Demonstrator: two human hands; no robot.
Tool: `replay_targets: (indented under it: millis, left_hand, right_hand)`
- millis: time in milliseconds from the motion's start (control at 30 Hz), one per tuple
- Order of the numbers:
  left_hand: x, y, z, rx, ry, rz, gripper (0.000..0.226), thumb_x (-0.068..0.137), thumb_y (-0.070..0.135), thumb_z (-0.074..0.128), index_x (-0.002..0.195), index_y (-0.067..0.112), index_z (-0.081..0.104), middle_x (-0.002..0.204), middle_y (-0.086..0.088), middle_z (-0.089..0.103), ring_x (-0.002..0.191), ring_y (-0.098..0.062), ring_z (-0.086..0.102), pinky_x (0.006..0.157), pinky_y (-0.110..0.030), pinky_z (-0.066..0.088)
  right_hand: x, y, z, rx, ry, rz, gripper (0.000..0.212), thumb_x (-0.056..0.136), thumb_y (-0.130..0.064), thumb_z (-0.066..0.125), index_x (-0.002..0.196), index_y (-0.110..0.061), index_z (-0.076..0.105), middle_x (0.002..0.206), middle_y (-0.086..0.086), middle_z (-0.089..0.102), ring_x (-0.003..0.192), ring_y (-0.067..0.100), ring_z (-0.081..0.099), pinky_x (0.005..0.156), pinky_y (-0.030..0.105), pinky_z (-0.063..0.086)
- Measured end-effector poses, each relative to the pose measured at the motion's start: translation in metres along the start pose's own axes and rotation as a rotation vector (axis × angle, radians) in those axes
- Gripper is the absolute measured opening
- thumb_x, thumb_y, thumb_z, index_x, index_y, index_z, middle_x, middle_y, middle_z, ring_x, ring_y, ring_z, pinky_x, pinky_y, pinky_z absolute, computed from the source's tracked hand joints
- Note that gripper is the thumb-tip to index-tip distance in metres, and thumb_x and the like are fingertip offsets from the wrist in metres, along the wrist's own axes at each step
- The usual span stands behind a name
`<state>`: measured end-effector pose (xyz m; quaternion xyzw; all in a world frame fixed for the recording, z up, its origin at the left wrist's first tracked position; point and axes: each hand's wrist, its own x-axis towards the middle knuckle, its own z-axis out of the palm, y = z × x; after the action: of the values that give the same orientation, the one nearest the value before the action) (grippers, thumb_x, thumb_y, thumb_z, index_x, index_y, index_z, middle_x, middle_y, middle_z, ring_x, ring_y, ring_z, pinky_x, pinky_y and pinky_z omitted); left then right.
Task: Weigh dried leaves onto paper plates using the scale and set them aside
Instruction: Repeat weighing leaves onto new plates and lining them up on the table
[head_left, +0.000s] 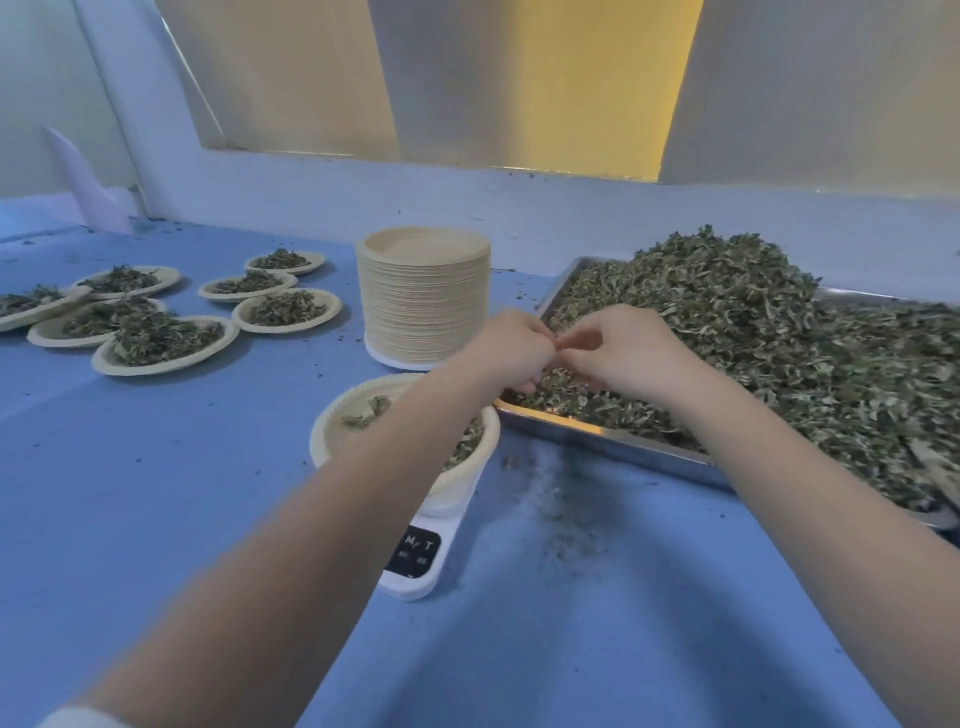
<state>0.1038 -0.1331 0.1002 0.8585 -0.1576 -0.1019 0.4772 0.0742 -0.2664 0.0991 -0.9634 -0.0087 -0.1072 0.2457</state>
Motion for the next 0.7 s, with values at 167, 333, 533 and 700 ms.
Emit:
replay_targets:
  millis: [167, 333, 533, 700]
  left_hand:
    - [0.031, 0.006, 0.036, 0.353, -0.077, 0.052, 0.027, 0.090, 0.001, 0.039, 0.107, 0.002, 0.059, 0.075, -0.008, 0.053, 0.070, -0.023, 0.052, 0.066, -0.031, 0.043]
    - [0.055, -0.011, 0.042, 0.750, -0.110, 0.002, 0.030, 0.092, -0.001, 0.038, 0.063, 0.010, 0.041, 0.062, -0.004, 0.035, 0.053, -0.014, 0.031, 0.046, -0.024, 0.024]
    - [0.068, -0.018, 0.054, 0.811, -0.167, -0.042, 0.020, 0.092, 0.002, 0.041, 0.073, 0.006, 0.047, 0.067, -0.005, 0.042, 0.069, -0.023, 0.044, 0.063, -0.030, 0.036]
    - [0.070, -0.014, 0.052, 0.690, -0.128, -0.056, 0.019, 0.090, -0.001, 0.040, 0.075, 0.002, 0.051, 0.070, -0.007, 0.045, 0.069, -0.023, 0.048, 0.057, -0.033, 0.040]
  right_hand:
    - [0.006, 0.040, 0.005, -0.250, -0.149, 0.059, 0.029, 0.084, -0.031, 0.070, 0.110, -0.019, 0.071, 0.099, 0.004, 0.071, 0.092, 0.018, 0.062, 0.073, 0.021, 0.040]
    - [0.022, 0.057, 0.030, -0.237, -0.288, 0.060, 0.045, 0.081, -0.040, 0.071, 0.121, -0.020, 0.066, 0.113, 0.004, 0.068, 0.103, 0.019, 0.061, 0.078, 0.023, 0.043]
    - [0.042, 0.050, 0.057, -0.359, -0.338, 0.004, 0.040, 0.090, -0.045, 0.056, 0.105, -0.010, 0.066, 0.105, 0.014, 0.068, 0.095, 0.030, 0.060, 0.068, 0.029, 0.036]
    - [0.043, 0.044, 0.057, -0.289, -0.210, -0.005, 0.022, 0.083, -0.036, 0.065, 0.074, -0.016, 0.062, 0.078, 0.007, 0.066, 0.064, 0.019, 0.056, 0.054, 0.025, 0.036]
